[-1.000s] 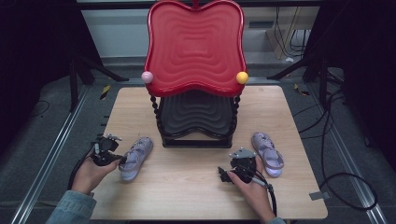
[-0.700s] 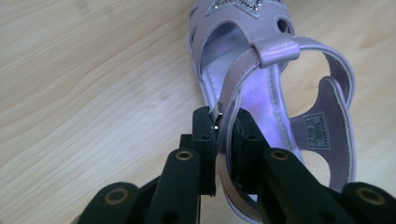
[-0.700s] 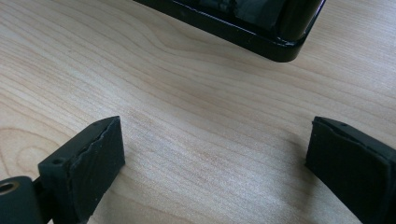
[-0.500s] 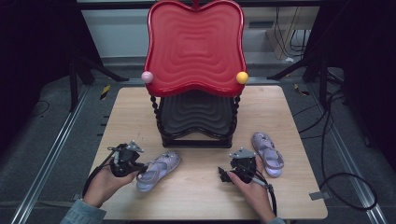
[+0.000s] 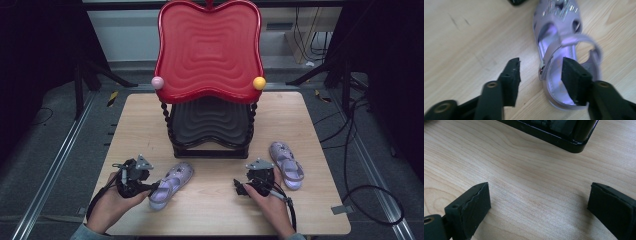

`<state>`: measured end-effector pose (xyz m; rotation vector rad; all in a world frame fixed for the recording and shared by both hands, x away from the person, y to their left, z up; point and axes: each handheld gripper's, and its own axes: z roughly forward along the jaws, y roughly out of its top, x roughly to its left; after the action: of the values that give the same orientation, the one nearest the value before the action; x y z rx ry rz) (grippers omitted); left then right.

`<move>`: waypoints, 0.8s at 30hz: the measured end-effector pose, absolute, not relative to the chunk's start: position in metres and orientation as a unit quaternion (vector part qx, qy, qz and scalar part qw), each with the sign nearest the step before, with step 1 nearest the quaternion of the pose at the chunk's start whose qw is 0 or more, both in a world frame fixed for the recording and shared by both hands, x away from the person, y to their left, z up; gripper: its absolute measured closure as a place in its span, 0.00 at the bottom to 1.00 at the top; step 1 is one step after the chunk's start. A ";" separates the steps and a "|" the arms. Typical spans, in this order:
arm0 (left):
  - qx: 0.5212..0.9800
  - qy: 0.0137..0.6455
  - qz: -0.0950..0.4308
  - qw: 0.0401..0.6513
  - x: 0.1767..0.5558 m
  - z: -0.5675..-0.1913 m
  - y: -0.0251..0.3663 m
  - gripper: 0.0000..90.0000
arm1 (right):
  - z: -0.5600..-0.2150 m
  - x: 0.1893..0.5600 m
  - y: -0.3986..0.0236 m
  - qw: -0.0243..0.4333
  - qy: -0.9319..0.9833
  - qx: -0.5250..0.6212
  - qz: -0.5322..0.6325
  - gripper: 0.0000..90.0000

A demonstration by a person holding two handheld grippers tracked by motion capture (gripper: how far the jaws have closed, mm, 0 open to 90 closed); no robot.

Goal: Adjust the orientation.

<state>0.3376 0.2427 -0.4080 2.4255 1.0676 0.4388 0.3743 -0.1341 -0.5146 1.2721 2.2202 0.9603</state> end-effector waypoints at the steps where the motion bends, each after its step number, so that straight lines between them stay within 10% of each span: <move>1: 0.879 0.386 0.158 0.229 0.335 -0.404 0.241 0.51 | -0.515 0.374 -0.134 0.203 0.795 0.456 0.344 0.05; 24: 0.926 0.337 0.062 0.156 0.339 -0.435 0.195 0.69 | -0.515 0.374 -0.134 0.203 0.796 0.456 0.344 0.05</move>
<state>0.3390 0.1946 -0.4354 2.6532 0.9663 0.1762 0.3743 -0.1341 -0.5146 1.2719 2.2206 0.9605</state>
